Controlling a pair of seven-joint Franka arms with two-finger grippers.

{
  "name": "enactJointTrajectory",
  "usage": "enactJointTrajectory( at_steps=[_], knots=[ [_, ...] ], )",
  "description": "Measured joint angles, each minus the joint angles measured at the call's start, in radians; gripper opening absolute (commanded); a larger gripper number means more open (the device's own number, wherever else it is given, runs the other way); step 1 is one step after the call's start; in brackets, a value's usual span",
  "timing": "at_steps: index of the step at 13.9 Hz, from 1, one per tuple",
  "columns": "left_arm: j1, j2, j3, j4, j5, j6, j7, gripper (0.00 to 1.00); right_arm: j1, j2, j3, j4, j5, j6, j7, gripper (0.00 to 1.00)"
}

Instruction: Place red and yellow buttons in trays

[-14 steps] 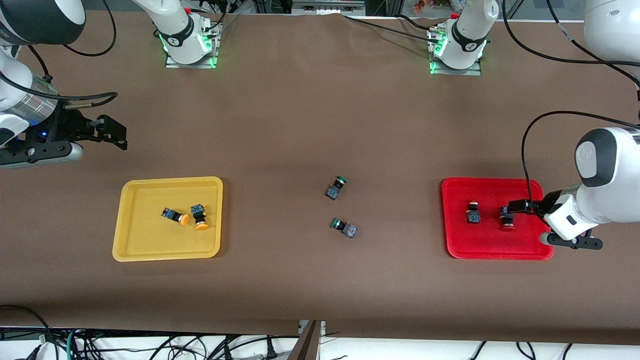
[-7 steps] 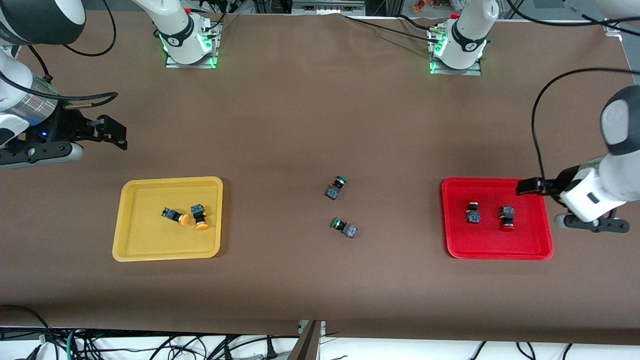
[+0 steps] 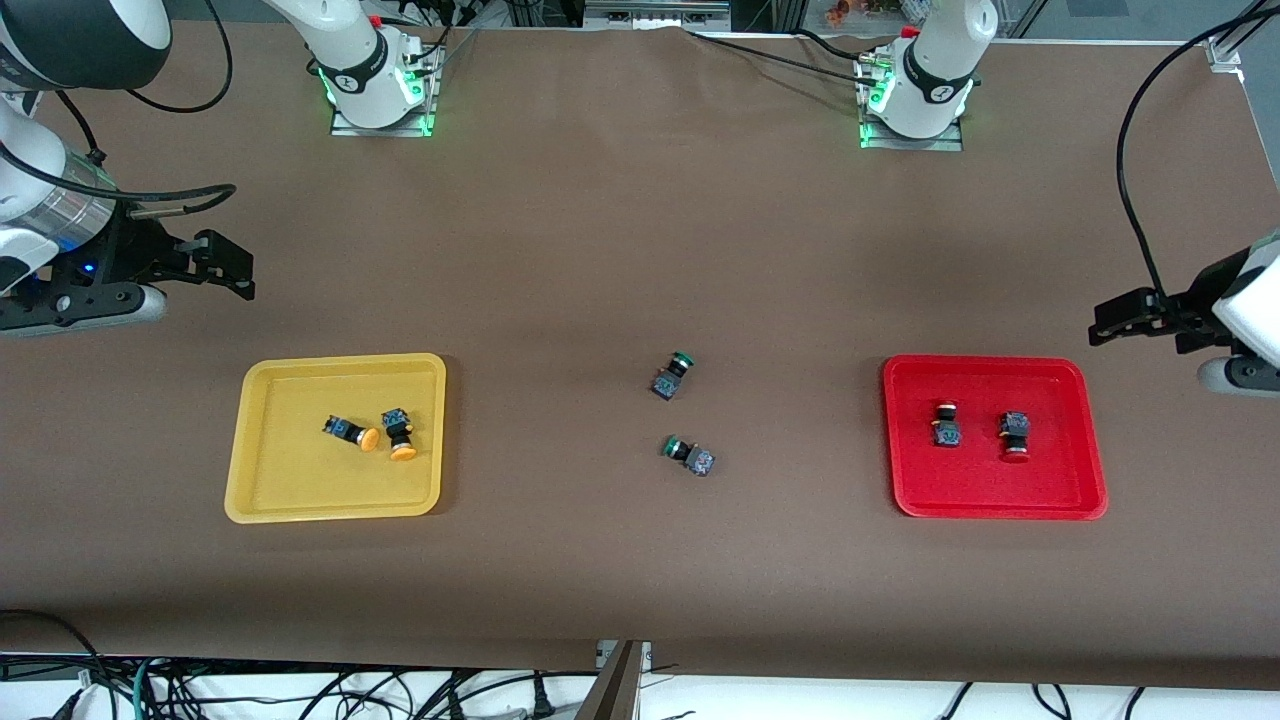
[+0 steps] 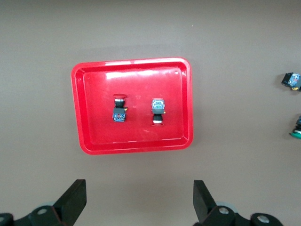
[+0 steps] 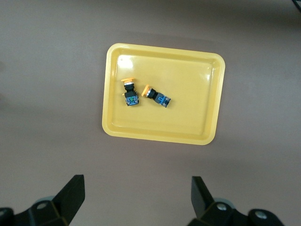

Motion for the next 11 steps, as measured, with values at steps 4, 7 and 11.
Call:
enactJointTrajectory(
  at_steps=[4,7,11],
  knots=[
    [-0.013,-0.085,0.002,-0.072,0.0,-0.037,-0.037,1.0,0.0,0.0,0.0,0.0,0.0,0.0,0.0,1.0],
    [-0.045,-0.156,0.01,-0.16,0.0,-0.041,-0.086,1.0,0.0,0.0,0.0,0.0,0.0,0.0,0.0,1.0],
    [-0.05,-0.165,0.016,-0.196,0.0,-0.039,-0.095,1.0,0.0,0.0,0.001,0.0,0.0,0.0,0.0,1.0]
  ],
)
